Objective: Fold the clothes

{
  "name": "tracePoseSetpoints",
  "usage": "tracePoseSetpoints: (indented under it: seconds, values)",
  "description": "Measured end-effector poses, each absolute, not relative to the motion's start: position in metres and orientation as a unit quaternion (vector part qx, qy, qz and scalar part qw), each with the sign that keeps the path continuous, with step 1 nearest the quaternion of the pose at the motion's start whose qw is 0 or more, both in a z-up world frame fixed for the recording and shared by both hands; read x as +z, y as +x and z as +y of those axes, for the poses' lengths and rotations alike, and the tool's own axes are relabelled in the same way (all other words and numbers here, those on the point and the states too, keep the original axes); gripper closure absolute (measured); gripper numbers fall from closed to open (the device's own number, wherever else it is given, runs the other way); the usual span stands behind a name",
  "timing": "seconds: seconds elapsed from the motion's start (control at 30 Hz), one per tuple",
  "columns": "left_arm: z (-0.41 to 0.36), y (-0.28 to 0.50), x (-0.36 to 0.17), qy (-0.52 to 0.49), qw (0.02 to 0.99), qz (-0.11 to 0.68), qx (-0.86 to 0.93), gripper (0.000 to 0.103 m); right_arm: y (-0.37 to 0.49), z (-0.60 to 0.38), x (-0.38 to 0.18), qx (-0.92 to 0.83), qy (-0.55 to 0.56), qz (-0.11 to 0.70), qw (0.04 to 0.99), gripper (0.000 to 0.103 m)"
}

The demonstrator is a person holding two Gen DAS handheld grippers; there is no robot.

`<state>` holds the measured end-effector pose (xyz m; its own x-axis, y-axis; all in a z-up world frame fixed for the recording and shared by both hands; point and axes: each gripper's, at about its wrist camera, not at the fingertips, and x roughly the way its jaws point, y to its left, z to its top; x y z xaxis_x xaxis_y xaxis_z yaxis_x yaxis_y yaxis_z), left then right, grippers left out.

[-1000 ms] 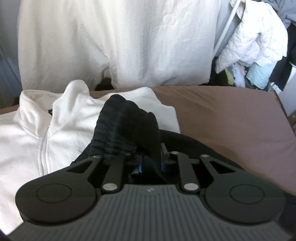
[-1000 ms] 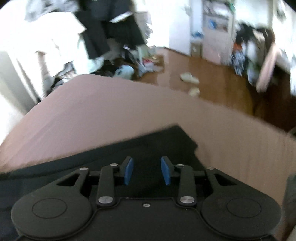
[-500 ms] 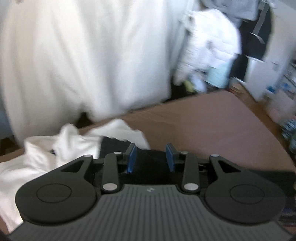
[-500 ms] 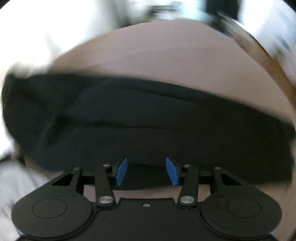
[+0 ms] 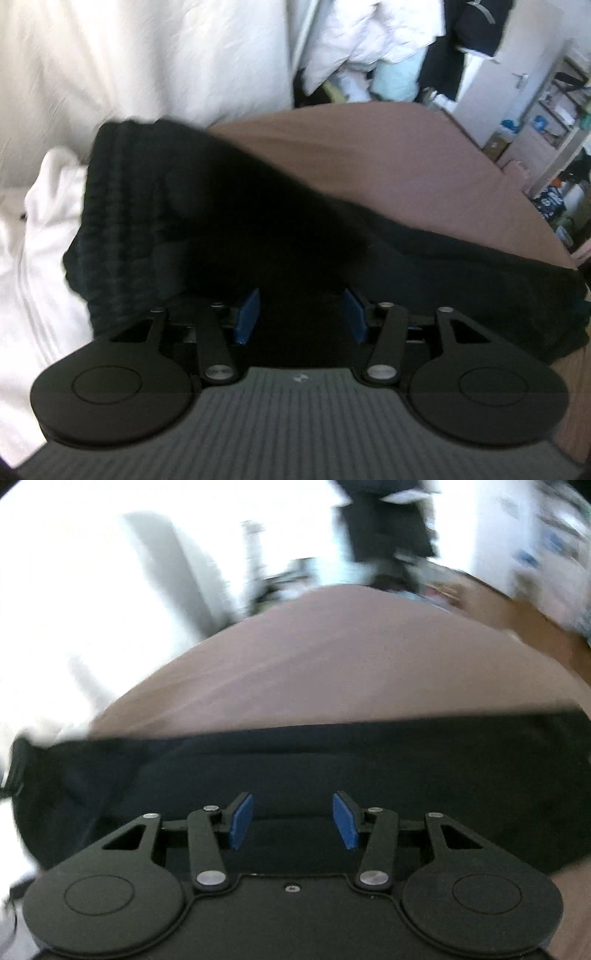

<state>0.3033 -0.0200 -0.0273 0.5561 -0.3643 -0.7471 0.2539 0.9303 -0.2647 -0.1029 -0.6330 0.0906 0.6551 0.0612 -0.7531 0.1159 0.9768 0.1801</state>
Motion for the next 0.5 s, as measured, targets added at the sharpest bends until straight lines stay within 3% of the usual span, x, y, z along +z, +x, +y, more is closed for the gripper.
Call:
tracePoseSetpoints:
  seconds: [0.1,0.23,0.37,0.5]
  values:
    - [-0.040,0.298,-0.021,-0.046,0.885,0.418,-0.202,0.053,-0.116,-0.694,0.087,-0.074,0.188,0.396,0.896,0.049]
    - [-0.084,0.289,-0.024,0.024,0.886,0.397,-0.239,0.052,-0.126,-0.731,0.097,-0.107,0.167,0.390,0.899,0.049]
    - [-0.128,0.293,-0.045,0.101,0.864,0.419,-0.259,0.040,-0.132,-0.761,0.104,-0.131,0.141,0.408,0.892,0.049]
    - [-0.143,0.327,-0.066,0.042,0.854,0.462,-0.236,0.038,-0.120,-0.775,0.112,-0.137,0.111,0.452,0.875,0.048]
